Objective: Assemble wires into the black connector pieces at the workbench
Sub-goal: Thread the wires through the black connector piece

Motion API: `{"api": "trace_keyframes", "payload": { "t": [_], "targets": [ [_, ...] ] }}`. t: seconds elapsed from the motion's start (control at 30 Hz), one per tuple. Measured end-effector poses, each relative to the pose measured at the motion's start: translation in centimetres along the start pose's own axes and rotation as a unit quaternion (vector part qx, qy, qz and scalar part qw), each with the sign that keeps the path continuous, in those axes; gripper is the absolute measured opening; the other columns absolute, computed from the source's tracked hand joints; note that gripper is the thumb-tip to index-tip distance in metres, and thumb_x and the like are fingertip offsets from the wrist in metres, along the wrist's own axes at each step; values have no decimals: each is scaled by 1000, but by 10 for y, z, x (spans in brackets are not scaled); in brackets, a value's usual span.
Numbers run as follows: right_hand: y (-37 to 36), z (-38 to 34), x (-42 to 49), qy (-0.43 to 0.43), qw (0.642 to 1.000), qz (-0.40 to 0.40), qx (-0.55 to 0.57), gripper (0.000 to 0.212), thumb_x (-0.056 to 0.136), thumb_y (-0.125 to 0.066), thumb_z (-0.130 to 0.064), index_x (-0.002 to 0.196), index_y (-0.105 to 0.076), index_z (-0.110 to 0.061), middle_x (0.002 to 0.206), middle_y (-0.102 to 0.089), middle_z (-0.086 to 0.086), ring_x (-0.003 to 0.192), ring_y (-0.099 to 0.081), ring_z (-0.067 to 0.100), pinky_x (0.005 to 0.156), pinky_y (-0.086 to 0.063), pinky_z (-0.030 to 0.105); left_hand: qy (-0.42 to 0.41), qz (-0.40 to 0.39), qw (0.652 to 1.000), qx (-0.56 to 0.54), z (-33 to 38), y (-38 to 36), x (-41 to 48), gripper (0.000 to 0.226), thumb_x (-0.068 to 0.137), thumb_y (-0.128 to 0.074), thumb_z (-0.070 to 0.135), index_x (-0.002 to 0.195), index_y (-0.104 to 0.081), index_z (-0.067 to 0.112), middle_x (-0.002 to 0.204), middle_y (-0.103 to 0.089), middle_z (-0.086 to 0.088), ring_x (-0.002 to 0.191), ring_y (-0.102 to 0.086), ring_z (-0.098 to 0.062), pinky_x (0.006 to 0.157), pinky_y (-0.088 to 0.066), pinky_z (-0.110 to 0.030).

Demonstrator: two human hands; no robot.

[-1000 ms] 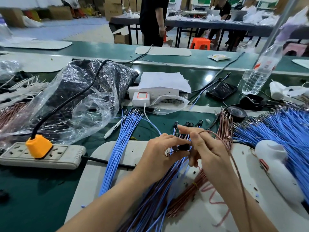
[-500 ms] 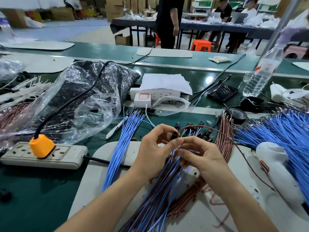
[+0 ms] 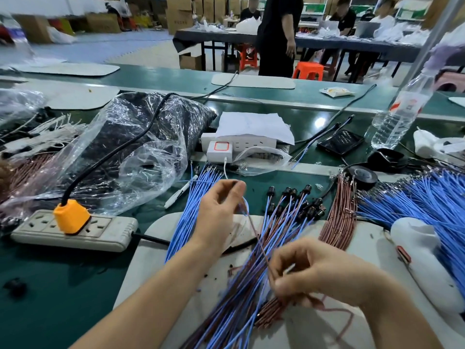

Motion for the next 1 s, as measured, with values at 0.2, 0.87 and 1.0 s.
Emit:
{"api": "trace_keyframes", "payload": {
  "t": [0.2, 0.87, 1.0],
  "targets": [
    [-14, 2, 3, -28, 991, -102, -87, 14, 83, -70, -8, 83, -70, -23, 74, -65, 0, 60, -56, 7, 56, -44, 16, 72, 218, 954, -192, -7, 32, 21, 19, 97, -51, 14, 78, -54, 15, 58, -60, 4, 55, -49, -8, 50, -42, -16],
    [-2, 5, 14, -40, 993, 101, -49, 21, 84, -70, -9, 65, -65, -16, 55, -56, 12, 36, -41, 9, 34, -29, 15, -115, -1, 993, 34, 6, -7, -8, 19, 81, -60, 31, 92, -61, 15, 78, -73, 1, 72, -64, -7, 66, -50, -18],
    [4, 0, 15, 13, 966, 255, -32, 6, 82, -72, -5, 82, -66, -4, 56, -61, 3, 36, -48, 14, 34, -37, 19, -219, -84, 961, 145, 11, -22, -22, 9, 87, -66, 28, 95, -61, 26, 88, -71, 10, 83, -68, -13, 74, -54, -31]
  ]
}}
Point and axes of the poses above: each hand's wrist, its own x-axis towards the middle knuckle, its own y-axis out of the back of the hand, z = x × y, the point moved 4 cm from there along x, towards the middle knuckle
